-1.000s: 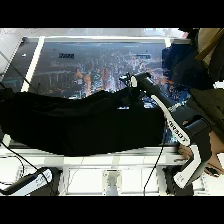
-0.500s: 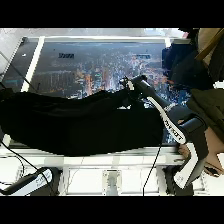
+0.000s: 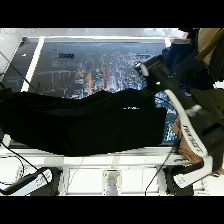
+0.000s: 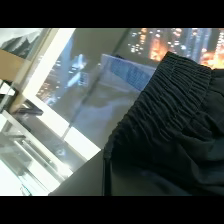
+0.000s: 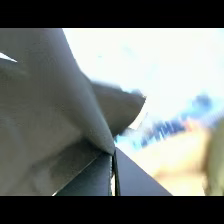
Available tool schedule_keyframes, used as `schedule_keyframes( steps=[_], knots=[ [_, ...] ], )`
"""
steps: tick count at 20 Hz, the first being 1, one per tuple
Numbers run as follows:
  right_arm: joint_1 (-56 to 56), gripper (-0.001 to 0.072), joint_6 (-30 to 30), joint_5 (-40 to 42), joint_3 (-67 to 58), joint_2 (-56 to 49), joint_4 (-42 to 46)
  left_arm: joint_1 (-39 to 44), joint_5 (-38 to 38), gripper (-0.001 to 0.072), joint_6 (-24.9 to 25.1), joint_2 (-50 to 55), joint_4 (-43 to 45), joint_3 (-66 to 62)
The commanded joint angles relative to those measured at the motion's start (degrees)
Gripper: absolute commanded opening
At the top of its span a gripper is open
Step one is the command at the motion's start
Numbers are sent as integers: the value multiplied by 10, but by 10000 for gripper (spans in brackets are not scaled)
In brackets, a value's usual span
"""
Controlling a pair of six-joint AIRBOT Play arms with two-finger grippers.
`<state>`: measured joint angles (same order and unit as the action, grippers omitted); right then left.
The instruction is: Fold the clothes and pants, and hang the long-sleeved shirts on hangers.
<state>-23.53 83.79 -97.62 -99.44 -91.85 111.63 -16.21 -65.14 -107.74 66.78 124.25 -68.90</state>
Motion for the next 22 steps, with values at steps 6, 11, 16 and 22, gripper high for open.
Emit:
schedule_keyframes(
  steps=[6,11,16,22],
  knots=[
    [126,6,24,112,0,122,-17,0,20,11,-15,0,6,0],
    [264,7,27,175,5,-14,-277,0,37,11,-49,0,0,0],
    [279,7,27,180,5,-163,-339,0,119,12,-79,2,-15,0],
    [278,8,82,317,-15,-186,-355,-1,121,12,-121,27,-13,0]
  ],
)
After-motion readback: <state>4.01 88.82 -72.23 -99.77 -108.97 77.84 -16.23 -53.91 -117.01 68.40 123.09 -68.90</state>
